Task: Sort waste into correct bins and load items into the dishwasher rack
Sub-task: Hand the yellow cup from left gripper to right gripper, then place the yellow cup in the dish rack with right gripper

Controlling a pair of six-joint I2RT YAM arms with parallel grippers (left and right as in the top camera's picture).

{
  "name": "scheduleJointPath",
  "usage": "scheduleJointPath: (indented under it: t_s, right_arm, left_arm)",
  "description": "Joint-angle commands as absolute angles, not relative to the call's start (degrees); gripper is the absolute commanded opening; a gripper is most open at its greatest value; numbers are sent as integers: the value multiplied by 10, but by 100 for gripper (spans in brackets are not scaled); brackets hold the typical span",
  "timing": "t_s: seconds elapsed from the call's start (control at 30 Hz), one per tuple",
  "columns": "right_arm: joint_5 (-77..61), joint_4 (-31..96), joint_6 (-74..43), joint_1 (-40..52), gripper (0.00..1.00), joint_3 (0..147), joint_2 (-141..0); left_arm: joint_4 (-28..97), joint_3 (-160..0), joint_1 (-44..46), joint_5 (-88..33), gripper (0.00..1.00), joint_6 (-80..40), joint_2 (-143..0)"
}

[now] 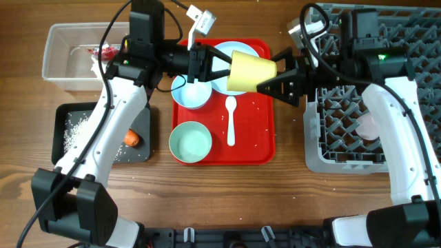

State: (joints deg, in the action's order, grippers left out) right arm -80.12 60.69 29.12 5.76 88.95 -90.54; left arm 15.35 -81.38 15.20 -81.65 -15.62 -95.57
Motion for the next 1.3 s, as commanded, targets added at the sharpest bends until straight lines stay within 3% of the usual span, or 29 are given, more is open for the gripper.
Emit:
scheduleJointPath:
  t_s: [0.0,0.2,0.23,0.27,0.33,0.37,0.43,0.7,0.97,1.27]
  right_arm:
    - [-831,575,260,59,76,885,-908]
    - [-831,568,251,59,75,885,-908]
    - [-831,568,251,59,70,885,-908]
    - [-831,568,251,59,54,885,-908]
    - [-831,568,251,59,41,885,-908]
    - [-831,568,251,59,40,885,-908]
    - [-831,568,251,59,40,885,-908]
    - [-831,568,248,59,40,885,-908]
    - [-830,568,244,59,40,885,-908]
    - [-818,568,238,40,40,885,-908]
  left_arm:
    - [152,-819,150,-831,4,-159,-951]
    - [152,-819,150,-831,4,-159,-951]
    - [152,-819,150,-831,4,-159,-951]
    - [152,-819,150,-831,4,-159,-951]
    - [152,-819,150,-831,4,-159,-951]
    - [152,-819,150,-831,4,-159,-951]
    - [152,-819,150,-831,13,-159,-951]
    - [152,-819,150,-830,26,-159,-951]
    - [158,-819,150,-800,33,-159,-952]
    - [301,-819,150,-552,51,-154,-952]
